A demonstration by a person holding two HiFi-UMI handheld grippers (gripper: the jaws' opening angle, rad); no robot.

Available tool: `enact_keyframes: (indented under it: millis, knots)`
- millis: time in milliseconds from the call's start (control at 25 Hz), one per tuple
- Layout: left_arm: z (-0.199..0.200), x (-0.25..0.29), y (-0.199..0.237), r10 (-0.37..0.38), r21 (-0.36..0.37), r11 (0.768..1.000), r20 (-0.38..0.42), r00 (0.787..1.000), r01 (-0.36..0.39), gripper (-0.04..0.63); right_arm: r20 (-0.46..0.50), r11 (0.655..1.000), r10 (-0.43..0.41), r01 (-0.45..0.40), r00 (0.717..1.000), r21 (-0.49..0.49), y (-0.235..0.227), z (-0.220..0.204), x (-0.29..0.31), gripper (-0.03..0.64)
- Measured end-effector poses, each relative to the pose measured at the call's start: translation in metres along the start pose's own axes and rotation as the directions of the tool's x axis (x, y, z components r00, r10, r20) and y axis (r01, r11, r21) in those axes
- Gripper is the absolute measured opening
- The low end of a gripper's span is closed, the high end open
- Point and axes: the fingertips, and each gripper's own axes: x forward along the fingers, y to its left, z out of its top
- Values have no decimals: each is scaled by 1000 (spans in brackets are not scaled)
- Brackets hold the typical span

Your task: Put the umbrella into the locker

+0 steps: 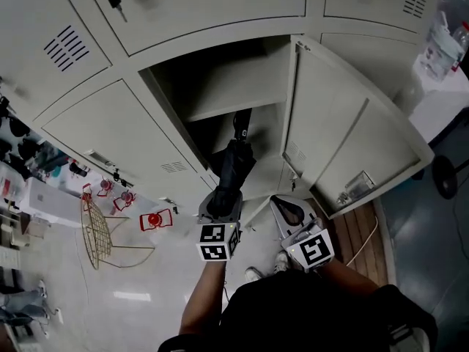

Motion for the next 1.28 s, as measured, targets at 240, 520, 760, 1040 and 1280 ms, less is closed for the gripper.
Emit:
enact_keyframes:
  millis: [240,520,760,1040,1280]
  knots:
    - [12,42,3,69,48,997,-34,997,-67,207,7,1000,7,-7,1000,-22,-12,0,-1,-2]
    - [31,93,16,162,103,982,-58,985,-155,207,0,993,58,-58,998,-99,-9,-3,4,-2]
    - [45,132,30,191,188,968,-108,976,-168,209,8,996,56,-55,998,-64,-11,-5,6,-2]
    - [62,173,48,205,246,956,-165,965,-161,209,-6,996,24,-24,1000,-91,-14,-5,10,-2]
    - [56,204,59,210,264,953,-235,949,-146,212,-44,994,14,-19,999,-105,-3,-9,13,-2]
